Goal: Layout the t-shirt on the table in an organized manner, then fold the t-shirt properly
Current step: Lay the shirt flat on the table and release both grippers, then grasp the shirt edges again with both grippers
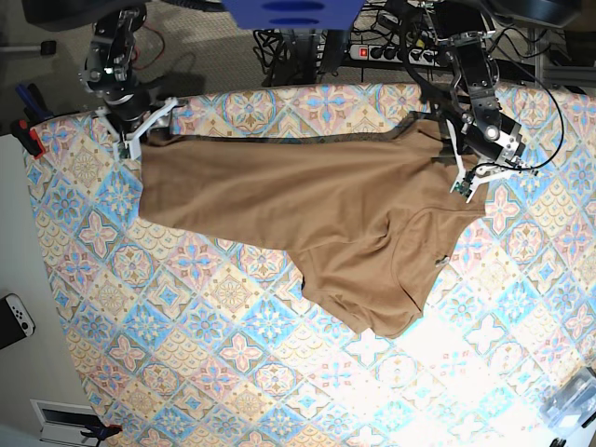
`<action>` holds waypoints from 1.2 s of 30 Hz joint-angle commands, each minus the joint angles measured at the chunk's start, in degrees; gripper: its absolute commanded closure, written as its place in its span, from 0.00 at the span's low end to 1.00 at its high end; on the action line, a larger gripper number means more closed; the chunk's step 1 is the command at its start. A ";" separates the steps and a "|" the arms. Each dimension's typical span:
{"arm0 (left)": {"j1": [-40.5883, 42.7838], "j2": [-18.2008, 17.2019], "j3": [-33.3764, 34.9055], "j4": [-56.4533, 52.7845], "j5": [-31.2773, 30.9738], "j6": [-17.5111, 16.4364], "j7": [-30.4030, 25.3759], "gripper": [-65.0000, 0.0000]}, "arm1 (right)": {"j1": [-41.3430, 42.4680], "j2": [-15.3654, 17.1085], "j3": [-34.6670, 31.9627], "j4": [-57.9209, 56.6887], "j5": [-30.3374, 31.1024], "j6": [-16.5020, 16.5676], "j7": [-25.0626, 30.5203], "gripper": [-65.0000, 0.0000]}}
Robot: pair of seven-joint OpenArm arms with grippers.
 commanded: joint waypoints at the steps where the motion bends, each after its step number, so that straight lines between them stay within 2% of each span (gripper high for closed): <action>1: -1.18 -0.43 -0.23 0.90 1.46 0.16 0.06 0.61 | 0.49 0.71 0.44 2.61 0.41 -0.06 0.65 0.57; 5: -1.62 -0.17 -0.32 0.90 1.90 0.16 0.06 0.61 | -0.65 0.71 0.18 4.98 0.41 -0.06 1.62 0.57; 11: -3.55 1.77 -0.41 0.90 2.16 0.16 0.06 0.61 | -1.27 0.53 0.27 5.95 0.41 -0.06 11.91 0.57; 14: -3.55 1.94 -0.41 0.90 2.25 0.16 0.06 0.61 | -1.36 0.53 0.53 6.13 0.41 -0.24 11.38 0.57; 20: -3.64 2.03 -1.37 0.90 1.72 0.16 0.06 0.61 | -1.53 0.53 9.67 5.86 0.41 -0.33 11.56 0.57; 24: -6.01 5.81 -7.26 0.99 0.23 0.16 0.06 0.61 | -1.53 0.53 14.51 5.78 0.41 -0.24 11.56 0.57; 26: -7.15 7.74 -11.04 0.99 -3.20 0.16 -0.29 0.61 | -1.53 0.53 14.24 5.78 0.41 -0.15 11.56 0.57; 28: -7.95 8.18 -13.50 0.99 -8.21 0.16 -0.29 0.61 | -1.53 0.53 14.24 5.78 0.41 -0.15 11.47 0.57; 32: -7.33 8.45 -17.28 0.99 -23.07 0.16 -0.03 0.61 | -0.74 0.44 13.01 5.78 0.58 -0.15 11.56 0.57; 36: -6.19 7.74 -17.99 0.99 -37.31 0.16 -0.20 0.61 | 1.37 0.44 12.22 5.78 0.58 -0.15 11.47 0.57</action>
